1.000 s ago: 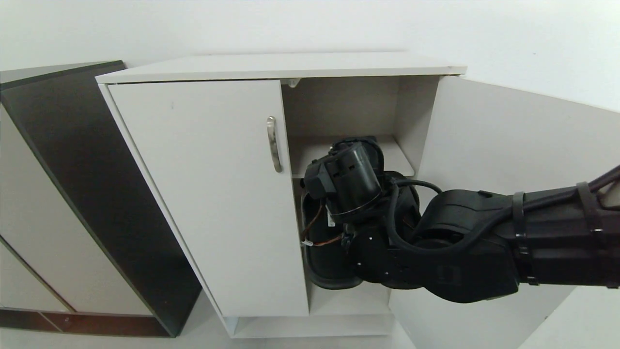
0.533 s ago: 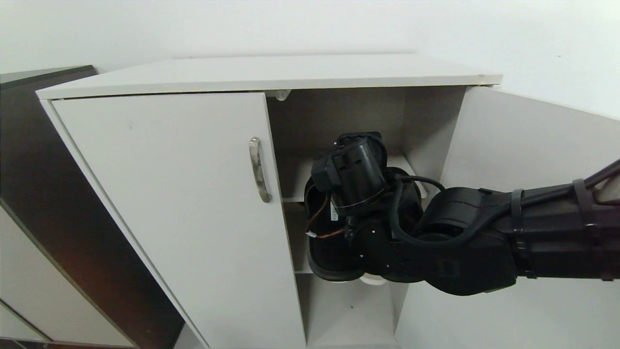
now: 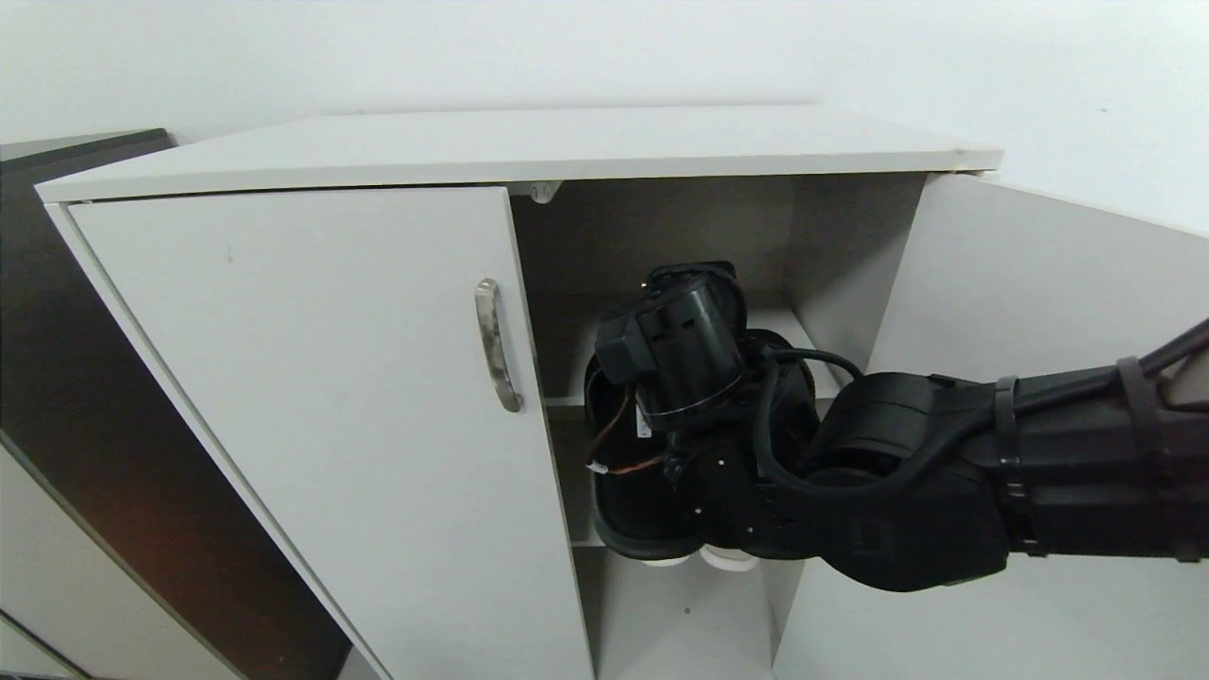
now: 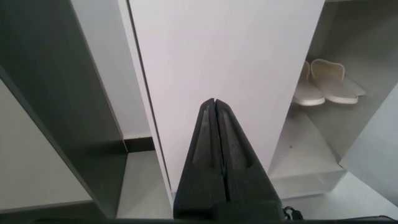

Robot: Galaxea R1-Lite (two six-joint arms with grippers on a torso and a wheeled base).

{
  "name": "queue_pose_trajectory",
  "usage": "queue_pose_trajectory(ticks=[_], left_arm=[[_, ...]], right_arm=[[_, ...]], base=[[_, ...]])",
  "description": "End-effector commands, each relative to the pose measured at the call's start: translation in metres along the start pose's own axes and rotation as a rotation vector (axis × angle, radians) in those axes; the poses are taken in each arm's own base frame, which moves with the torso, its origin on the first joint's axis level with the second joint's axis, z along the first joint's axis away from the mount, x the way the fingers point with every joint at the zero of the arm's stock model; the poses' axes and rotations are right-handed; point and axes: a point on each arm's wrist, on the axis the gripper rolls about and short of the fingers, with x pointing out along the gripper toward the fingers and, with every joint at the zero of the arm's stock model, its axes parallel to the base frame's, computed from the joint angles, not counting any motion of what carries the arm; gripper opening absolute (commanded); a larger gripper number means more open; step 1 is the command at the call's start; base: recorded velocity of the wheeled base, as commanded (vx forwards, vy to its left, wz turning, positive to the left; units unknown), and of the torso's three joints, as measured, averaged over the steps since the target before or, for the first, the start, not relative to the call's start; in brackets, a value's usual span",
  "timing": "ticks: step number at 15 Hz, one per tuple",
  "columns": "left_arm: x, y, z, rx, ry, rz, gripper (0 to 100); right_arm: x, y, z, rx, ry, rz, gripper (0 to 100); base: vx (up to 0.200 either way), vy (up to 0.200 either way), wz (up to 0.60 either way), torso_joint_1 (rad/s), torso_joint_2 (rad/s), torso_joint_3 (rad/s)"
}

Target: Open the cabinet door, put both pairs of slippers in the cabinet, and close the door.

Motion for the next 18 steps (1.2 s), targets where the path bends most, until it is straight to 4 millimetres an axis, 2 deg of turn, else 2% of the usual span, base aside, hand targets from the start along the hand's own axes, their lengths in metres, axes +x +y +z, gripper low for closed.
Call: queue_pose_trajectory(ticks=[1, 4, 7, 16, 18], left_arm=[[0.0, 0.0, 0.0, 0.0, 0.001, 0.0, 0], [0.0, 0.0, 0.0, 0.0, 0.001, 0.0, 0], [0.0, 0.0, 0.0, 0.0, 0.001, 0.0, 0], [0.0, 0.0, 0.0, -0.002, 0.001, 0.0, 0], [0.0, 0.0, 0.0, -0.002, 0.001, 0.001, 0]], right_arm=[[0.012, 0.002, -0.001, 0.003, -0.006, -0.01, 0], [0.025, 0.003, 0.007, -0.001, -0.024, 0.009, 0], [0.048, 0.008, 0.01, -0.006, -0.046, -0.014, 0], [0.084, 0.005, 0.027, -0.009, -0.09, -0.042, 0], [0.092, 0.003, 0.038, 0.001, -0.115, -0.051, 0]], base=[[0.0, 0.0, 0.0, 0.0, 0.0, 0.0], [0.0, 0.0, 0.0, 0.0, 0.0, 0.0], [0.0, 0.0, 0.0, 0.0, 0.0, 0.0], [0.0, 0.0, 0.0, 0.0, 0.0, 0.0], [0.0, 0.0, 0.0, 0.0, 0.0, 0.0]])
